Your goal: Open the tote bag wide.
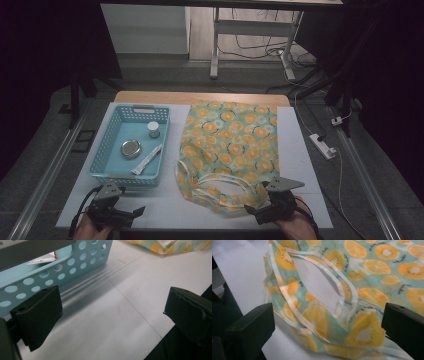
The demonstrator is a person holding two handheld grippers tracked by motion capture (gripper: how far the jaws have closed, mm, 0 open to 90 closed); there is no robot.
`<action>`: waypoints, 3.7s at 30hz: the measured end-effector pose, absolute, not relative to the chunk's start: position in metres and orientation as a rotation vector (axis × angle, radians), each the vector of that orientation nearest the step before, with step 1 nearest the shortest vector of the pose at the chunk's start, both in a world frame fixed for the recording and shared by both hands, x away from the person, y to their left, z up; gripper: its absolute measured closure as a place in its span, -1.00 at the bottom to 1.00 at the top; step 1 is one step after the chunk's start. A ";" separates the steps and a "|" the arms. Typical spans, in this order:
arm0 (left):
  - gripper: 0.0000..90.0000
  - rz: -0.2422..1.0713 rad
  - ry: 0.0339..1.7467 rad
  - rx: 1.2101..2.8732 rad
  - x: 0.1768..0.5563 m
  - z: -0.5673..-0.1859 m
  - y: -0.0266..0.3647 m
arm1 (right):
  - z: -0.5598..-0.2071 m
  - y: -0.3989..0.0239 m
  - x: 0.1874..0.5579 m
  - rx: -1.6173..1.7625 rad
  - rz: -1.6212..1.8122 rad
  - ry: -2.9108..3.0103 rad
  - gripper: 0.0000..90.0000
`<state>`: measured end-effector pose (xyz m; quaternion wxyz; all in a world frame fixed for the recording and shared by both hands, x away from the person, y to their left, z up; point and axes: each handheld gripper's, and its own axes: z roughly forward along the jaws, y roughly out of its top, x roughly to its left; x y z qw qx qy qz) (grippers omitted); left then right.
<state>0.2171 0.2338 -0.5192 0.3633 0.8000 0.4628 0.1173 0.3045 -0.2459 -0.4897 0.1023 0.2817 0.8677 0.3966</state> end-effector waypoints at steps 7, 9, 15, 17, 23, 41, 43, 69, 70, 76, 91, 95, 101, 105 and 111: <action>-0.96 0.299 1.193 2.063 0.218 -0.520 0.233 | -0.489 -0.232 0.309 0.797 1.144 2.612 -1.00; -0.96 0.299 1.194 2.064 0.218 -0.520 0.233 | -0.488 -0.224 0.311 0.767 1.120 2.622 -1.00; -0.96 0.288 1.193 2.046 0.218 -0.519 0.236 | -0.491 -0.213 0.318 0.772 1.087 2.634 -1.00; -0.96 0.280 1.190 2.040 0.218 -0.519 0.236 | -0.491 -0.208 0.320 0.783 1.097 2.649 -1.00; -0.96 0.280 1.173 2.051 0.217 -0.519 0.235 | -0.489 -0.194 0.324 0.731 1.116 2.664 -1.00; -0.96 0.273 1.165 2.046 0.217 -0.519 0.236 | -0.513 -0.152 0.336 0.640 0.982 2.756 -0.96; -0.96 0.273 1.165 2.047 0.217 -0.519 0.236 | -0.518 -0.150 0.337 0.625 0.952 2.775 -0.89; -0.96 0.277 1.165 2.052 0.217 -0.519 0.235 | -0.512 -0.156 0.336 0.556 0.956 2.802 0.94; -0.96 0.277 1.165 2.053 0.217 -0.519 0.235 | -0.510 -0.157 0.336 0.563 0.966 2.794 0.95; -0.96 0.276 1.167 2.053 0.217 -0.519 0.235 | -0.501 -0.161 0.338 0.595 1.037 2.791 0.98; -0.95 0.276 1.172 2.048 0.217 -0.519 0.236 | -0.470 -0.175 0.375 0.671 1.161 2.736 0.99; -0.95 0.278 1.169 2.048 0.217 -0.519 0.236 | -0.467 -0.178 0.388 0.692 1.168 2.715 0.99; -0.95 0.279 1.169 2.046 0.217 -0.519 0.236 | -0.463 -0.180 0.403 0.715 1.185 2.687 0.99; -0.94 0.278 1.170 2.042 0.217 -0.519 0.237 | -0.459 -0.177 0.415 0.721 1.175 2.678 0.99; -0.94 0.271 1.170 2.036 0.217 -0.519 0.237 | -0.459 -0.170 0.435 0.723 1.160 2.663 0.99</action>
